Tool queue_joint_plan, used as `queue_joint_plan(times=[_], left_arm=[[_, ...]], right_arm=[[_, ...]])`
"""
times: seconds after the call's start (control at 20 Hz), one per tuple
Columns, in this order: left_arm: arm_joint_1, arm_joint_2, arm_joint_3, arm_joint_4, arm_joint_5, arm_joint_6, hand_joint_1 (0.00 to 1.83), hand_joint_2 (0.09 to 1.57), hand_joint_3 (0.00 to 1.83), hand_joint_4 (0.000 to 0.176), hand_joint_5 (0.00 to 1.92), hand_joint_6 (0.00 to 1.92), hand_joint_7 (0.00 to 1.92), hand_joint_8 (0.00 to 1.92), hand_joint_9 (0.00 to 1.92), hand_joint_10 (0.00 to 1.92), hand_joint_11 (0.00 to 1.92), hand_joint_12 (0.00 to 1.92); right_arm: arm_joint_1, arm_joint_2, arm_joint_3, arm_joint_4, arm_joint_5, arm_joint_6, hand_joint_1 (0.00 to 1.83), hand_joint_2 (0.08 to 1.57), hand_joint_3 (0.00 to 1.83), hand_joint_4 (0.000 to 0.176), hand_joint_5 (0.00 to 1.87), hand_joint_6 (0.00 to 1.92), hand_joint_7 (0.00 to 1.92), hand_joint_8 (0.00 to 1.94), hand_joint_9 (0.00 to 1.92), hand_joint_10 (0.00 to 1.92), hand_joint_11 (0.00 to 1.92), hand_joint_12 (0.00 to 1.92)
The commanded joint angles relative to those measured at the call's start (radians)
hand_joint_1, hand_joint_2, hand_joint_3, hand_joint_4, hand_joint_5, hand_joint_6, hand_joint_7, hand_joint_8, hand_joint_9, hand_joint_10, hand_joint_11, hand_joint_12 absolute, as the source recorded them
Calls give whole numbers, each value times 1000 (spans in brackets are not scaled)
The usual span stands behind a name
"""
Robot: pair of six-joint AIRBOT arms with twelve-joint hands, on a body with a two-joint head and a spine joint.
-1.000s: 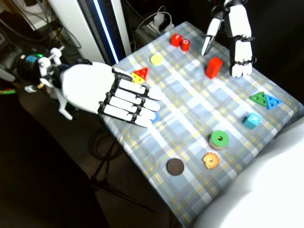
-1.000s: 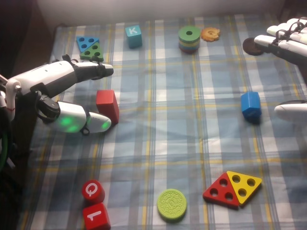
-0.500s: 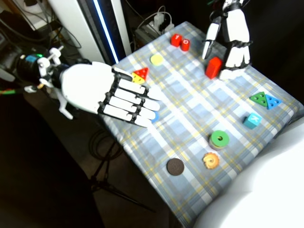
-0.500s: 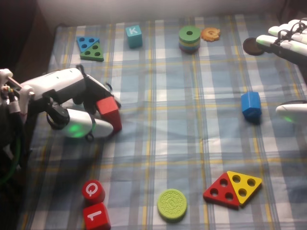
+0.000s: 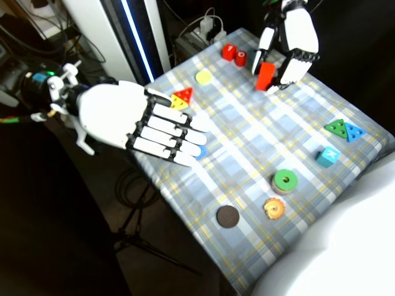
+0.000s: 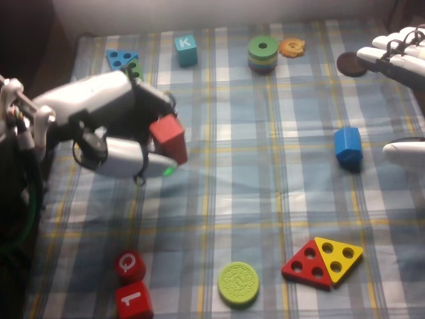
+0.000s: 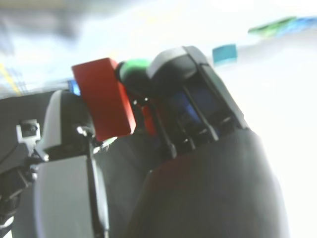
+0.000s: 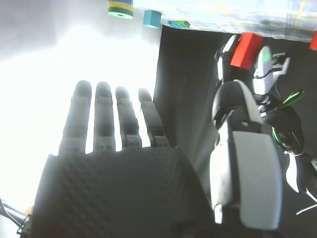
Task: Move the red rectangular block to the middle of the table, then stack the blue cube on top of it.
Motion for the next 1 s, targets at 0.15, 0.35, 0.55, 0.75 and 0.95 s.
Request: queue_joint_plan(times=[0.15, 0.35, 0.55, 0.75, 0.95], left_arm=[[-97, -100, 71, 41, -58, -7, 1194, 1218, 8, 0, 772, 1072, 826, 1591, 966, 1847, 1037, 1921], [-168, -218, 188, 27, 48, -7, 1223, 1201, 0, 0, 839, 994, 832, 1517, 890, 1734, 796, 1913], [-189, -306, 269, -110, 111, 139, 1212, 1172, 0, 0, 854, 1041, 910, 1306, 875, 1406, 747, 1857], [-179, -358, 329, -186, 149, 179, 1229, 1187, 0, 0, 871, 942, 846, 1481, 670, 1734, 544, 1921], [-167, -356, 317, -186, 149, 187, 1014, 1112, 0, 0, 520, 430, 427, 907, 111, 1554, 6, 1921]], right_arm=[[6, -3, 2, 8, 132, 12, 244, 1174, 5, 15, 0, 0, 0, 0, 0, 0, 0, 0], [5, -5, 2, 8, 132, 12, 278, 1179, 3, 3, 0, 0, 0, 0, 0, 0, 0, 0], [5, -8, 4, 5, 132, 13, 318, 1192, 6, 5, 0, 0, 0, 0, 0, 0, 0, 0], [5, -10, 6, 2, 132, 19, 294, 1194, 3, 0, 0, 0, 0, 0, 0, 0, 0, 0], [5, -10, 7, 0, 132, 25, 314, 1189, 0, 2, 0, 0, 0, 0, 0, 0, 0, 0]])
